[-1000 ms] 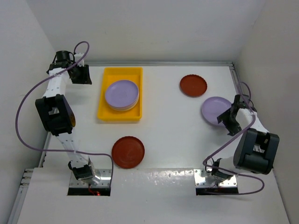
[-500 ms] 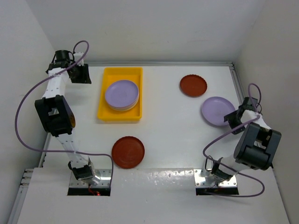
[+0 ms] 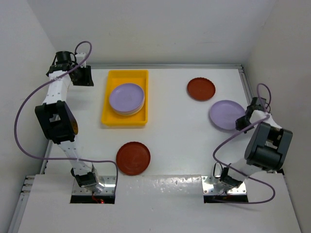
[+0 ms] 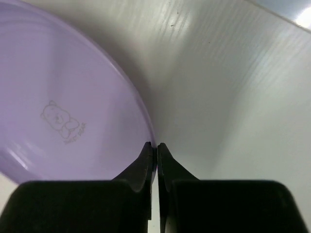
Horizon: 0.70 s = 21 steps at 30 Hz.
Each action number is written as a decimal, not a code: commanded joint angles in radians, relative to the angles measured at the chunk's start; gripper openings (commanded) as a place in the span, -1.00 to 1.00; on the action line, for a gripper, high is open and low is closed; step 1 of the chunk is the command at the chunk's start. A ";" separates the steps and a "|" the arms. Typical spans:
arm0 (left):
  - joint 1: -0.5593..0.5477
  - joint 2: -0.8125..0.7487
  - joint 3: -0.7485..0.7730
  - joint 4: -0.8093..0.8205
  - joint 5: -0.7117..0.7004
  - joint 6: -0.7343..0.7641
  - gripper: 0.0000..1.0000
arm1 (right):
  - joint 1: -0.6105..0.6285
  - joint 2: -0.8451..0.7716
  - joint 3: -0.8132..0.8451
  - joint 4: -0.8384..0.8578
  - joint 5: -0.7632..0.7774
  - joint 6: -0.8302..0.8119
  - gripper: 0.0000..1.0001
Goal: Place the plates into the plastic bin on the countertop
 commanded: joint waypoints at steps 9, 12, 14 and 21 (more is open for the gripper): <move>-0.005 -0.021 0.038 0.017 0.003 -0.002 0.00 | 0.239 -0.411 0.103 0.014 0.313 -0.025 -1.00; -0.005 -0.021 0.038 0.017 0.003 -0.002 0.00 | 0.375 -0.437 0.126 0.085 0.322 -0.036 -1.00; -0.005 -0.021 0.038 0.017 -0.006 -0.002 0.00 | 0.453 -0.408 0.137 0.129 0.249 -0.039 -1.00; -0.005 -0.023 0.038 0.017 -0.006 -0.011 0.00 | 0.814 0.142 0.630 0.066 0.003 -0.123 -1.00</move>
